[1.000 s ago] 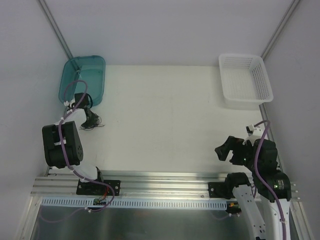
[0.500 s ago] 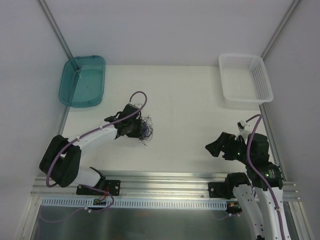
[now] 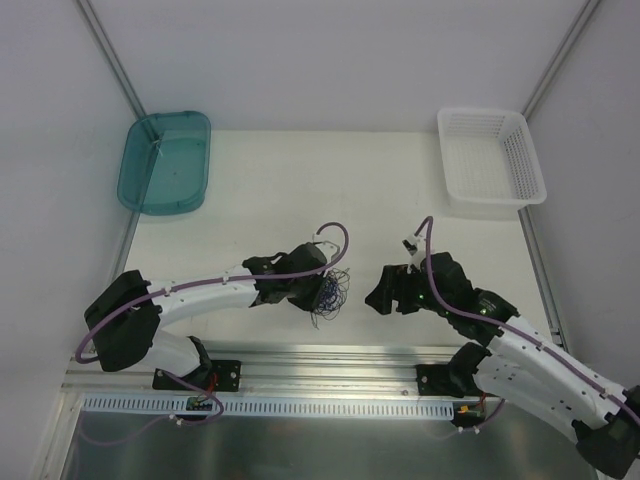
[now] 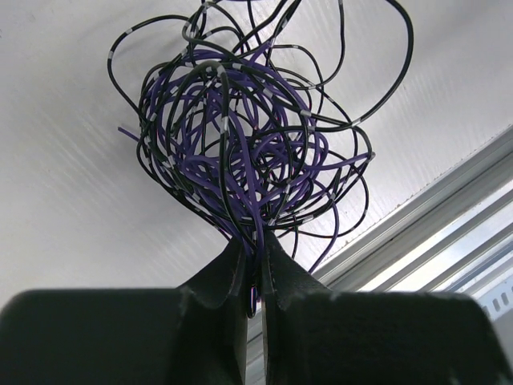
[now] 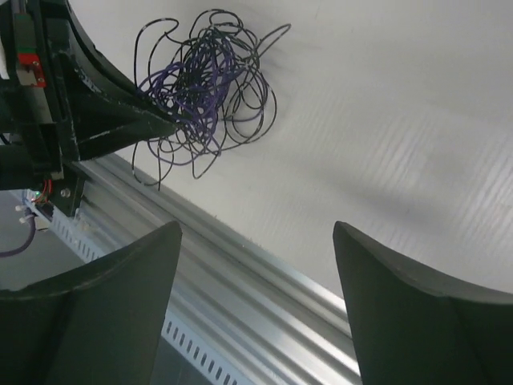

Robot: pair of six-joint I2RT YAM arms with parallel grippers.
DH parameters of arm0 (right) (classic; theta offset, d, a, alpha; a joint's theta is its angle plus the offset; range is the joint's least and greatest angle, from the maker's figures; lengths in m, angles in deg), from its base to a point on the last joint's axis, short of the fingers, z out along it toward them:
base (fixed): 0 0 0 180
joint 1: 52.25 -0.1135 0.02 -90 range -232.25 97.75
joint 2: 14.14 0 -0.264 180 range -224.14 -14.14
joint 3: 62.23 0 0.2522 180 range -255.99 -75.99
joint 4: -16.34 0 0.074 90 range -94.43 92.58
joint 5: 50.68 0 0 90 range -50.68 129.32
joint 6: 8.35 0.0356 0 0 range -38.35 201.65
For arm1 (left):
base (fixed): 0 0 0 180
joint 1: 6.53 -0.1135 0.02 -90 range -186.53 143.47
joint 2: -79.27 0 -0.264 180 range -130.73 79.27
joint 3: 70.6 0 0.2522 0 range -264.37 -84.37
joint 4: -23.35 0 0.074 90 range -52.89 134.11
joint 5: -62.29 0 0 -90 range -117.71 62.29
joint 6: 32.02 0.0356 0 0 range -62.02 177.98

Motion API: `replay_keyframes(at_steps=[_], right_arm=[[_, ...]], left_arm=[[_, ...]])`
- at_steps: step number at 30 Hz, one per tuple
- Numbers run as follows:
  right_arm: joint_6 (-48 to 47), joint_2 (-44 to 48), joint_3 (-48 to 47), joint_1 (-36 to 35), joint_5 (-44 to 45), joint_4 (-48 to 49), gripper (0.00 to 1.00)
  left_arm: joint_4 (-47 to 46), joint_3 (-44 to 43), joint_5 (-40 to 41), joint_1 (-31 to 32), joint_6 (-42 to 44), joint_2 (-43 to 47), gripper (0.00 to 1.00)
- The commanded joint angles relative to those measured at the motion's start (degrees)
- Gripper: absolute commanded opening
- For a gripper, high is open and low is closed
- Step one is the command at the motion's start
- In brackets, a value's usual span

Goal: Untangle the cables
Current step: Move the cable to the center of the board, then untie the cable.

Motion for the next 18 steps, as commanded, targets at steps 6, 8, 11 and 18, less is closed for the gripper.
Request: replay_keyframes(at_steps=[6,8,11,18], right_arm=[[4.7,-8.8,4.1,-8.7,9.2,23.9,0.62],[4.5,-11.9,4.3,-9.1,8.7,27.4,0.58],[4.3,-14.8,4.9,-9.1,7.6,32.1,0.54],[3.6,-21.7,3.8,-9.1,5.0,37.6,0.49]], left_arm=[[-3.2,1.1,1.8,2.5,-7.6,2.6,0.02],[-4.0,1.4,1.9,2.6,-8.7,3.0,0.02],[-4.5,1.5,2.3,2.6,-10.1,3.5,0.01],[-6.5,2.6,1.4,2.7,-13.0,4.4,0.01]])
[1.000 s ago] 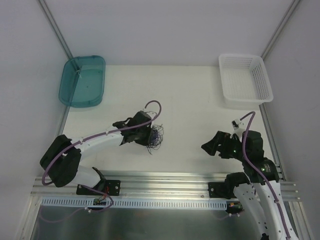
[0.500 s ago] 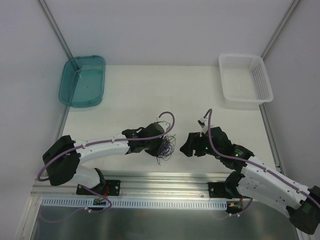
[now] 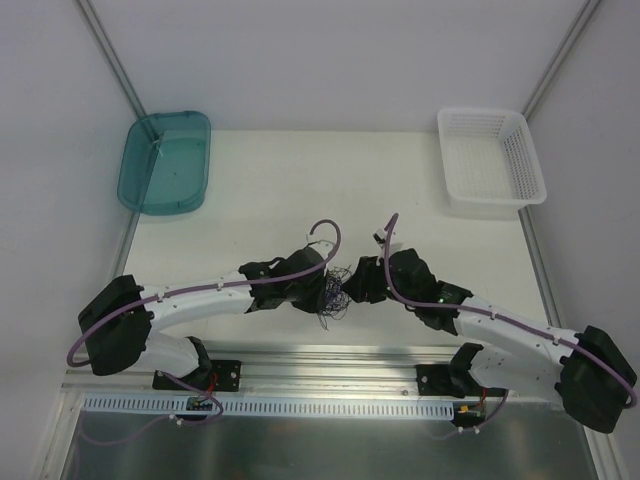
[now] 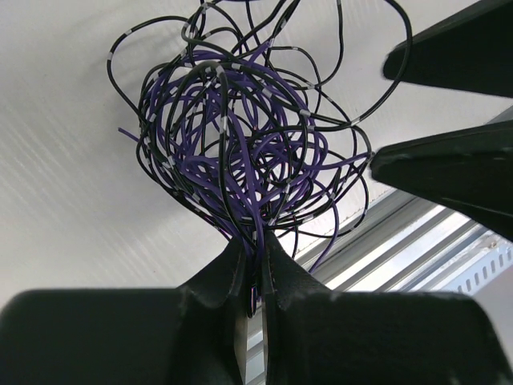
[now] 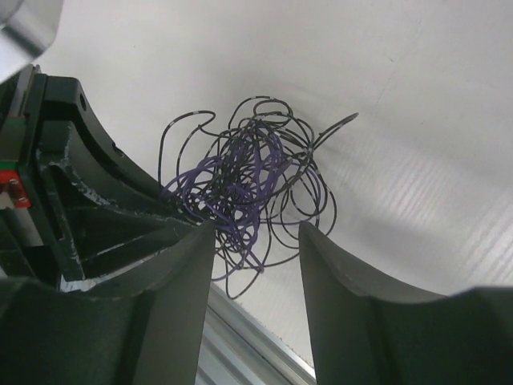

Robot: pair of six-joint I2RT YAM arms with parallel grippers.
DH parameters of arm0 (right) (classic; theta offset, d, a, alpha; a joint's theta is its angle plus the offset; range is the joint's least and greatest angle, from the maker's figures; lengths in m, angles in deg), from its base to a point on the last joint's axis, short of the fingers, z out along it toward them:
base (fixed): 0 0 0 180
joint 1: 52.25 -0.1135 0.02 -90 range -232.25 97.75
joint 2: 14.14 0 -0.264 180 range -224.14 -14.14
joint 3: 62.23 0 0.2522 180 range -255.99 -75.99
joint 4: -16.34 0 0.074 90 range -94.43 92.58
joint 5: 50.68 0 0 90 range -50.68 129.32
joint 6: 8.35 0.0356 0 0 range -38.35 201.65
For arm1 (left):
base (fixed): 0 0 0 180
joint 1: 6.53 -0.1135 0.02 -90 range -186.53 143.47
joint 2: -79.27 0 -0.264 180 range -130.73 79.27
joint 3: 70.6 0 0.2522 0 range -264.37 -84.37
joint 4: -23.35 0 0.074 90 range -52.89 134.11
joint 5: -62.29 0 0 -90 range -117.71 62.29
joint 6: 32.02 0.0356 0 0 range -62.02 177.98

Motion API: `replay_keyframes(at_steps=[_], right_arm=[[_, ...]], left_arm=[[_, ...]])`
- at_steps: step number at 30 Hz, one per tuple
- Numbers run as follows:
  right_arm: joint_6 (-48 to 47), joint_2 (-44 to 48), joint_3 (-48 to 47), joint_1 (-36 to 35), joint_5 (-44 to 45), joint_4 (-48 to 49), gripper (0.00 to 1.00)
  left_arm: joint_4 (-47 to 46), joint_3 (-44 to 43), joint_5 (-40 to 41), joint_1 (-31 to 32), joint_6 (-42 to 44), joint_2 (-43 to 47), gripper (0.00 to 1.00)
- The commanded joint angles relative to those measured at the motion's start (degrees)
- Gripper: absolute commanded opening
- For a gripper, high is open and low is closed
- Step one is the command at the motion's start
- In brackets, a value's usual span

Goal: Untangle the cables
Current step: Untie the cable.

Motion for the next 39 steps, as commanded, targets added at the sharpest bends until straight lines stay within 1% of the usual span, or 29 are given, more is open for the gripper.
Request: replay_keyframes(at_steps=[1,3,6,7,9,10,12,13,15,16,18,20,21,22,25,26,28,29,31,32,34,36,39], right_arm=[[-0.1,-3.6,-1.3,-0.2,-1.9,7.4,0.49],[-0.2,-6.0,-1.3,-0.1,-2.6,8.5,0.46],[0.0,-7.5,-0.8,-0.2,-3.0,10.7,0.37],[-0.1,-7.8,-0.8,-0.2,-3.0,10.8,0.28],[-0.8,-7.5,-0.8,-0.2,-2.2,10.5,0.12],[-1.1,-6.0,-0.8,-0.2,-1.7,9.2,0.02],[-3.1,-3.6,-1.4,-0.2,0.1,5.2,0.01],[-3.8,-1.0,-2.0,-0.2,3.1,2.9,0.01],[-5.4,1.8,-4.1,-0.2,5.9,-1.8,0.01],[-6.6,3.0,-4.9,-0.2,8.6,-6.5,0.01],[-7.4,6.8,-6.5,-0.2,10.7,-10.2,0.01],[-7.9,9.3,-7.8,-0.2,12.4,-14.8,0.01],[-8.1,9.6,-9.9,-0.2,12.6,-17.8,0.01],[-8.4,10.0,-11.0,-0.2,13.0,-19.3,0.01],[-9.0,10.8,-15.6,-0.2,15.1,-24.8,0.01],[-9.5,11.0,-16.5,-0.2,15.8,-25.7,0.01],[-9.9,12.4,-19.3,-0.2,18.4,-28.7,0.01],[-10.2,12.9,-20.1,-0.1,19.3,-29.5,0.01],[-10.3,14.7,-22.4,-0.2,22.3,-32.2,0.01],[-10.5,15.3,-23.1,-0.2,23.4,-33.0,0.01],[-10.9,17.1,-24.2,-0.2,26.4,-35.8,0.01],[-10.8,18.3,-24.6,-0.2,28.3,-37.9,0.01],[-9.1,20.8,-23.0,-0.2,30.9,-39.7,0.01]], left_arm=[[-3.0,0.6,0.2,0.5,-2.8,1.8,0.01],[-3.4,0.8,0.1,0.6,-3.6,2.1,0.01],[-3.8,1.3,-0.1,0.6,-4.5,2.1,0.01],[-3.8,1.4,-0.1,0.6,-4.8,2.1,0.01],[-3.8,2.0,0.1,0.6,-5.5,2.1,0.01],[-3.8,2.8,0.5,0.6,-5.8,2.2,0.01],[-3.7,3.9,2.3,0.6,-7.7,2.9,0.02],[-3.7,5.3,3.0,0.6,-8.4,3.3,0.04],[-3.7,6.6,4.8,0.5,-10.7,4.9,0.09],[-3.7,7.5,5.9,0.5,-11.3,5.6,0.11],[-3.7,8.1,7.4,0.5,-12.2,8.5,0.16],[-3.8,8.9,9.8,0.5,-12.3,12.3,0.18],[-3.7,9.3,10.8,0.5,-12.3,13.7,0.19],[-3.7,10.3,13.1,0.5,-12.3,16.9,0.20],[-3.7,12.8,17.3,0.4,-13.1,21.5,0.20],[-3.6,13.4,18.5,0.4,-13.9,24.3,0.19],[-2.5,15.3,20.6,-0.1,-15.8,26.9,0.19],[-2.1,16.0,22.5,-0.6,-18.3,29.3,0.19],[-0.4,18.6,24.2,-2.6,-21.6,32.1,0.21],[0.0,19.5,24.5,-3.5,-24.4,32.9,0.22],[0.7,21.7,24.2,-5.6,-26.7,34.9,0.24],[0.8,23.5,22.8,-9.2,-29.6,36.1,0.26],[0.8,24.9,19.9,-14.3,-31.2,37.5,0.26]])
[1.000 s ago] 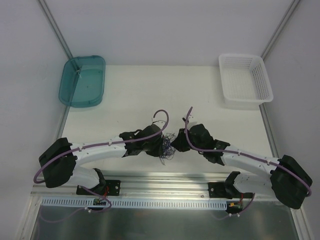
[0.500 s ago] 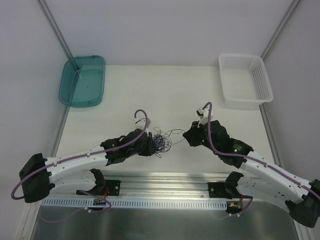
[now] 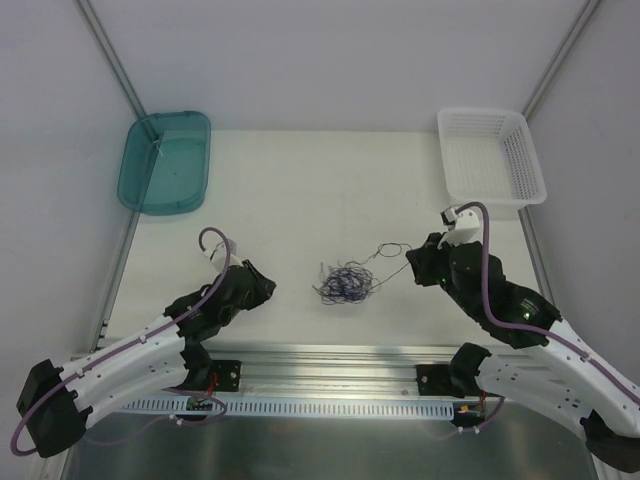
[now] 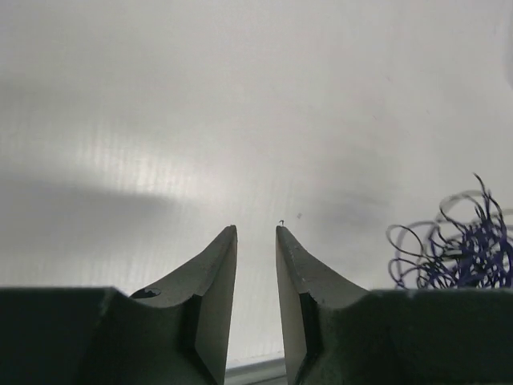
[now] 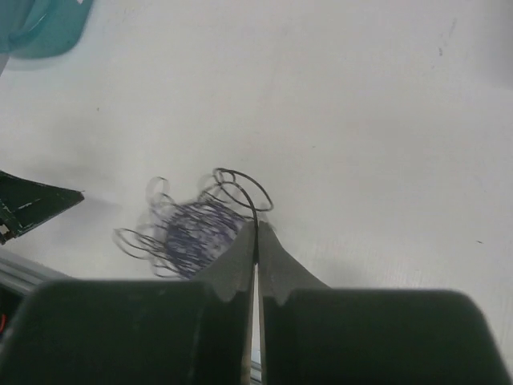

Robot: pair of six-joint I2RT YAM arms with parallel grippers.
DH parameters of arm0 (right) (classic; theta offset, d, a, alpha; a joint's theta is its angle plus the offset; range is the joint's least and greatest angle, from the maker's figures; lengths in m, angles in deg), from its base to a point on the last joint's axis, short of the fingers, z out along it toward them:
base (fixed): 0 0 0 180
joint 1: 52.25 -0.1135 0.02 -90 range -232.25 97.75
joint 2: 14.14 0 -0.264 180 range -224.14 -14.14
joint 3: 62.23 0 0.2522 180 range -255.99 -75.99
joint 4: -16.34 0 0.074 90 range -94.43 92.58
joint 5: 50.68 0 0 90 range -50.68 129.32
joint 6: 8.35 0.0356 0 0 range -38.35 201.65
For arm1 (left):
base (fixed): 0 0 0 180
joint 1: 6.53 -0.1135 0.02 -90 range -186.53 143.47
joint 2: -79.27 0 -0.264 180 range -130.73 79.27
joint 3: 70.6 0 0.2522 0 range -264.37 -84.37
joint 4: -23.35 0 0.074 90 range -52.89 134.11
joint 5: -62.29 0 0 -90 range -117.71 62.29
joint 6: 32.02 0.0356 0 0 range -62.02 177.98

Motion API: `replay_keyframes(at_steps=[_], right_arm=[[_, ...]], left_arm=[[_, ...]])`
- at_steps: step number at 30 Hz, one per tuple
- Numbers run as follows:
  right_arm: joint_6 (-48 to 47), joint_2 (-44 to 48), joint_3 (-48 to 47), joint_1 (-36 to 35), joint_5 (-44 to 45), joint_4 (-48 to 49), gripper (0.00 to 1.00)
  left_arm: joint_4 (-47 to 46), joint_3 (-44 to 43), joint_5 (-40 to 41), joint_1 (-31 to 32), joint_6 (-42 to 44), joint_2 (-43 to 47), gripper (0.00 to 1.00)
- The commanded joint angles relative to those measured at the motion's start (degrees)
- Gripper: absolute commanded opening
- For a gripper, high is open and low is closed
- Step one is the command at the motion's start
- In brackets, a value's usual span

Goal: Untangle the cables
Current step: Untie the cable.

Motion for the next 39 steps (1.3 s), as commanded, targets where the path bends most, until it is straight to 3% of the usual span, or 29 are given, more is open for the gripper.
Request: replay_keyframes(at_steps=[1,5,9,10,13,16,21,25,29,33,39], right_arm=[[1.0,2.5,0.0,0.0,6.6,-4.7,0.01],[4.2,3.1,3.5,0.0,4.8,-5.3,0.01],[4.8,0.0,5.9,0.0,-1.4,-2.7,0.01],[4.8,-1.0,5.8,0.0,-2.6,-2.0,0.01],[3.6,-4.6,3.3,0.0,-7.0,0.2,0.01],[1.5,-7.7,-2.4,-1.0,-9.8,0.2,0.01],[-1.7,-9.6,-10.4,-3.6,-12.9,-0.2,0.01],[-0.9,-7.5,-9.7,-3.9,-11.3,0.8,0.01],[1.1,-5.9,-1.9,-3.9,-8.0,3.6,0.01],[3.4,-6.8,12.4,-3.8,-8.3,12.3,0.01],[9.1,-12.6,20.1,-3.9,-10.3,21.5,0.01]], left_arm=[[1.7,1.6,-0.7,-4.3,-4.7,1.5,0.26],[2.7,1.6,-1.9,-5.6,-3.2,1.2,0.20],[0.7,-0.8,-9.7,-5.6,2.6,-0.2,0.46],[0.5,-1.7,-11.5,-5.5,3.9,-1.6,0.61],[-2.0,-4.2,-19.0,-4.7,7.6,-3.9,0.88],[-5.1,-5.5,-21.9,-2.4,8.4,-5.2,0.98],[-7.2,-6.4,-23.2,0.3,7.8,-5.2,0.99],[-7.4,-6.3,-22.8,0.4,7.8,-3.9,0.99],[-7.6,-6.1,-22.7,0.5,7.9,-4.1,0.99],[-8.4,-5.6,-23.1,0.7,7.1,-6.7,0.99],[-9.9,-6.3,-23.1,2.5,6.2,-11.1,0.99]])
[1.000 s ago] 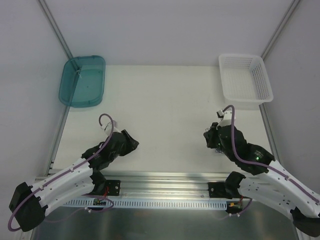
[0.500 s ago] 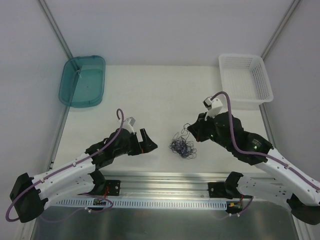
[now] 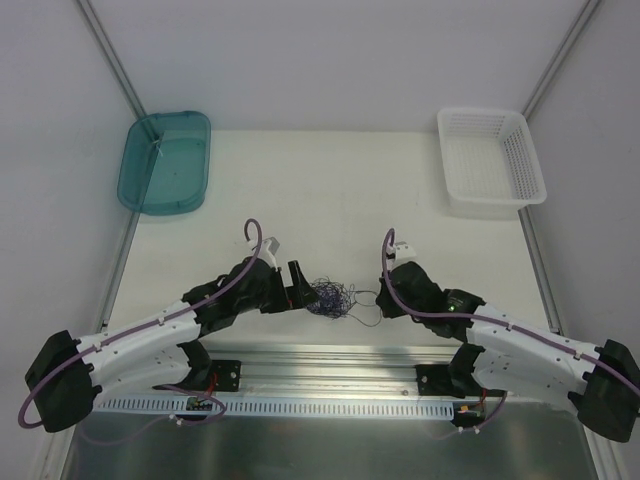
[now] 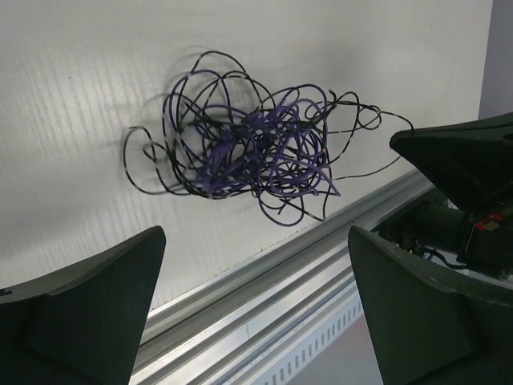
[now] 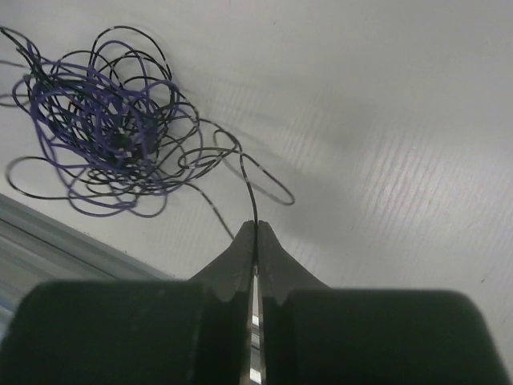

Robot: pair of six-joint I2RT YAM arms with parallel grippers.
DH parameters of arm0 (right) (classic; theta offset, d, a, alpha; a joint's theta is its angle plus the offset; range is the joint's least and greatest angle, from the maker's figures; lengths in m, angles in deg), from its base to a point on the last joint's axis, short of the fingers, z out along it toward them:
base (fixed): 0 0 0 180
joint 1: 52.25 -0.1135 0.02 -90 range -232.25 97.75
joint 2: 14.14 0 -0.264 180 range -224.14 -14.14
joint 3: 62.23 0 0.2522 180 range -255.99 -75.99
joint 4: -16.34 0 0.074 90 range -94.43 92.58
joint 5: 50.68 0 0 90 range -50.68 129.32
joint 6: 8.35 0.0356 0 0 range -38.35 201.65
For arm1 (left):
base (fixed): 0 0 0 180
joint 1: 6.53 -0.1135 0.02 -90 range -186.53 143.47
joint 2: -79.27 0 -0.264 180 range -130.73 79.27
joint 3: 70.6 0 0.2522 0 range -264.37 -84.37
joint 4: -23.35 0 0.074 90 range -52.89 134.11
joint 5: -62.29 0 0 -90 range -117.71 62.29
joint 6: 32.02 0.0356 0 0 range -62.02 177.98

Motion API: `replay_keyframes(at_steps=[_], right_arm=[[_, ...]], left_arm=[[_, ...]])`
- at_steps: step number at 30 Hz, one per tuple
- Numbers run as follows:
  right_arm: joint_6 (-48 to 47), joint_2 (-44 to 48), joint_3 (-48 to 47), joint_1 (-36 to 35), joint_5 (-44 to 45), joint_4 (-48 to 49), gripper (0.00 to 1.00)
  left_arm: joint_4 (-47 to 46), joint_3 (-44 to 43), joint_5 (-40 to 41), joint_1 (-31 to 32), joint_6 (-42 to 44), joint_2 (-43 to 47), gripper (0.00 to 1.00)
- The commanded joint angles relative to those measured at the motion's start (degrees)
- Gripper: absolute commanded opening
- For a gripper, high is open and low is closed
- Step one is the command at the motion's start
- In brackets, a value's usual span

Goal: Untangle the cables
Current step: Untie the cable.

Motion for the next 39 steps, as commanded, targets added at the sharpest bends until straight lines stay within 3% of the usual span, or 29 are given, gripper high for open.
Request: replay_keyframes(at_steps=[1,13,18,21,24,25,28,29,31,35,39], right_arm=[[4.3,-0.8,0.2,-0.1,0.1,8.9,0.01],[4.2,2.4,-0.2,-0.1,2.4,6.8,0.01],[5.0,0.7,0.0,-0.1,0.1,8.5,0.01],[5.2,0.1,-0.1,-0.3,-0.7,9.1,0.01],[5.2,0.9,-0.7,-0.3,-0.2,7.4,0.01],[5.2,2.4,-1.2,-0.3,0.1,5.7,0.01],[4.8,6.6,-3.0,-0.3,2.6,-0.3,0.01],[4.6,8.1,-4.7,-0.3,4.6,-2.3,0.01],[3.4,12.4,-6.8,-0.3,7.0,-7.9,0.01],[3.6,19.1,-12.0,-0.3,16.9,-16.5,0.01],[7.2,25.0,-10.5,-0.3,22.7,-21.2,0.01]], left_arm=[[-2.7,-2.0,-0.7,2.1,-0.1,-2.7,0.99],[-3.7,-7.0,3.3,4.4,1.2,-15.9,0.99],[-5.3,-8.5,6.9,5.9,-3.5,-22.3,0.95],[-5.2,-8.2,10.2,6.1,-7.0,-26.1,0.86],[-5.1,-7.3,13.7,6.1,-10.8,-28.6,0.69],[-4.7,-6.9,15.2,6.1,-11.3,-28.9,0.55],[-2.2,-6.5,17.7,6.0,-11.5,-28.6,0.30],[-1.1,-6.6,19.6,5.9,-11.4,-28.3,0.16],[2.5,-6.8,21.3,5.2,-10.9,-26.9,0.04],[5.2,-4.8,22.4,0.4,-10.6,-22.6,0.00],[5.7,-1.9,22.2,-3.7,-10.8,-17.3,0.00]])
